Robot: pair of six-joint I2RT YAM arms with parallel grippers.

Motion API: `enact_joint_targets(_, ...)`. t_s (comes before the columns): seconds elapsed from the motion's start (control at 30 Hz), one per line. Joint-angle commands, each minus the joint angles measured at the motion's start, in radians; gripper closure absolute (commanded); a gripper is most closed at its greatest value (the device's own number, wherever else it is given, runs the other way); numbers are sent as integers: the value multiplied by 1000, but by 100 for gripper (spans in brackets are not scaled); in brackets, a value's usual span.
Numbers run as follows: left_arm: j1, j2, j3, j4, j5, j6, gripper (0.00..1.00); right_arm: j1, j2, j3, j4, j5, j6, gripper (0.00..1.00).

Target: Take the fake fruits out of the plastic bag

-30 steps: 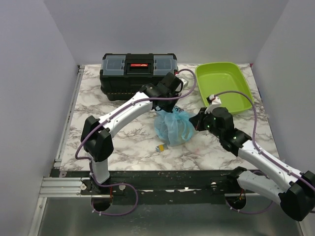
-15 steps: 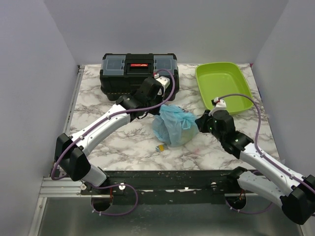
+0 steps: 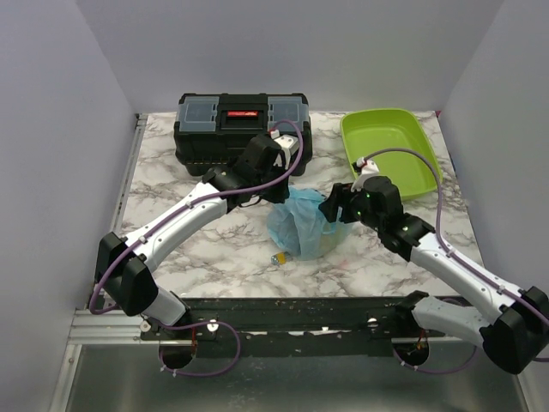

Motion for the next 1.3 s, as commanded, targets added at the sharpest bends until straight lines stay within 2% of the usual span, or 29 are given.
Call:
enact_joint_targets(0.0,3,-12,-13,15,41,-9,100,0,88,70,-27,-72,-33,30)
enact_joint_targets(0.1,3,-14,-10,17,38,-9,100,1,119,79,-29,-56,-25,30)
enact_joint_targets(0.17,3,-18,-9,11,34,-7,100,0,116,68,-27,10,-9,31)
enact_joint_targets(0.27,3,-33,-21,3,-3,6,100,0,100,45,-29,70,2,39)
enact_joint_targets(0.47,11,-71,-54,9,-81,23,100,1,76,12,-38,142,32,74)
enact_joint_targets(0.67,47,-102,-82,6,-146,18,100,1,-21,-39,-48,260,62,88)
enact_joint_targets(0.77,73,-128,-116,11,-161,11,100,1,-102,-76,-45,317,87,91)
enact_joint_targets(0.87,110,-148,-147,16,-139,12,100,1,-164,-115,-19,312,85,91)
enact_joint_targets(1.03,140,-138,-124,2,14,29,100,1,-165,-121,14,231,53,92)
enact_joint_targets(1.2,133,-148,-88,40,170,44,64,1,-138,-102,14,196,40,94)
enact_joint_targets(1.27,120,-151,-65,46,181,56,56,1,-136,-101,17,184,40,94)
